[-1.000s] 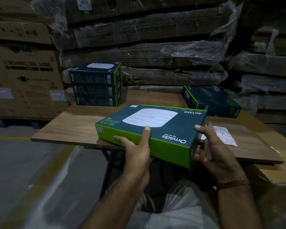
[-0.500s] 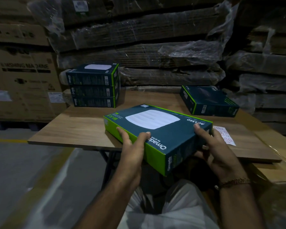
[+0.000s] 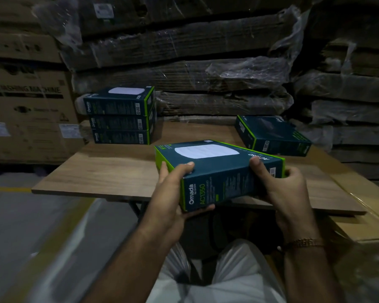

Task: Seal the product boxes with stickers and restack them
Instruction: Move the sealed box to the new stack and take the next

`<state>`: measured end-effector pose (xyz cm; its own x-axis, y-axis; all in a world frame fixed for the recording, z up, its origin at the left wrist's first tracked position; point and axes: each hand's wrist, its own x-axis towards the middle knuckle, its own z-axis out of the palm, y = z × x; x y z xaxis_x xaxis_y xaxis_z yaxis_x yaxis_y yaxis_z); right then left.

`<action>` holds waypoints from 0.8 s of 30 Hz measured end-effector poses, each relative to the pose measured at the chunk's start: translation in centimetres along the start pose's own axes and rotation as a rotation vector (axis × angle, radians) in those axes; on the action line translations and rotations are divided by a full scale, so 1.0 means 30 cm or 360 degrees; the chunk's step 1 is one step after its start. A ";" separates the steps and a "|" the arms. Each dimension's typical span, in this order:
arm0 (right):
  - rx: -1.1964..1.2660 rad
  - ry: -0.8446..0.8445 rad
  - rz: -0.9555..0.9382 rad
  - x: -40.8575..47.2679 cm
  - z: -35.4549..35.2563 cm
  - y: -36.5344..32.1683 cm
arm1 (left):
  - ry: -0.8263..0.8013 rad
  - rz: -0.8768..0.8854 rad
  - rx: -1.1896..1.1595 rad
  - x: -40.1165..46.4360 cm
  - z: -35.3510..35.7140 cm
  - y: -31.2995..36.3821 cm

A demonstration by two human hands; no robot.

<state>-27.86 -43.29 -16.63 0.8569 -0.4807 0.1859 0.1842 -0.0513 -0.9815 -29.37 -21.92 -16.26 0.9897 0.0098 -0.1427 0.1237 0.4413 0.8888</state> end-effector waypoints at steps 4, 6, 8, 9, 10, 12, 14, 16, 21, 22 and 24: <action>-0.0362 -0.0114 -0.0289 -0.011 -0.032 -0.003 | -0.0037 -0.0079 0.0030 0.053 -0.034 0.056; -0.0463 -0.0261 -0.0418 -0.017 -0.036 -0.003 | -0.0014 -0.0046 0.0054 0.065 -0.037 0.069; -0.0491 -0.0305 -0.0470 -0.015 -0.035 0.004 | 0.0031 0.0032 0.0068 0.070 -0.036 0.061; -0.0484 -0.0308 -0.0466 -0.008 -0.033 0.012 | 0.0064 0.0087 0.0066 0.070 -0.036 0.050; -0.0463 -0.0307 -0.0459 -0.004 -0.030 0.017 | 0.0106 0.0151 0.0078 0.058 -0.033 0.042; -0.0423 -0.0292 -0.0449 -0.002 -0.024 0.029 | 0.0132 0.0303 0.0130 0.045 -0.039 0.017; -0.0407 -0.0253 -0.0459 -0.003 -0.021 0.038 | 0.0184 0.0473 0.0215 0.026 -0.044 0.004; -0.0383 -0.0242 -0.0447 -0.009 -0.017 0.046 | 0.0244 0.0636 0.0316 0.015 -0.051 -0.003; -0.0374 -0.0229 -0.0444 -0.016 0.007 0.050 | 0.0225 0.0781 0.0474 0.035 -0.080 -0.024; -0.0373 -0.0236 -0.0438 -0.015 0.010 0.052 | 0.0218 0.0774 0.0470 0.040 -0.086 -0.020; -0.0366 -0.0256 -0.0428 -0.013 0.015 0.059 | 0.0176 0.0754 0.0429 0.049 -0.098 -0.008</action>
<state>-27.64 -42.78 -18.43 0.8607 -0.2812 0.4245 0.3152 -0.3605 -0.8779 -28.14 -19.37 -17.96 0.9299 0.2521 0.2678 -0.3048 0.1207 0.9447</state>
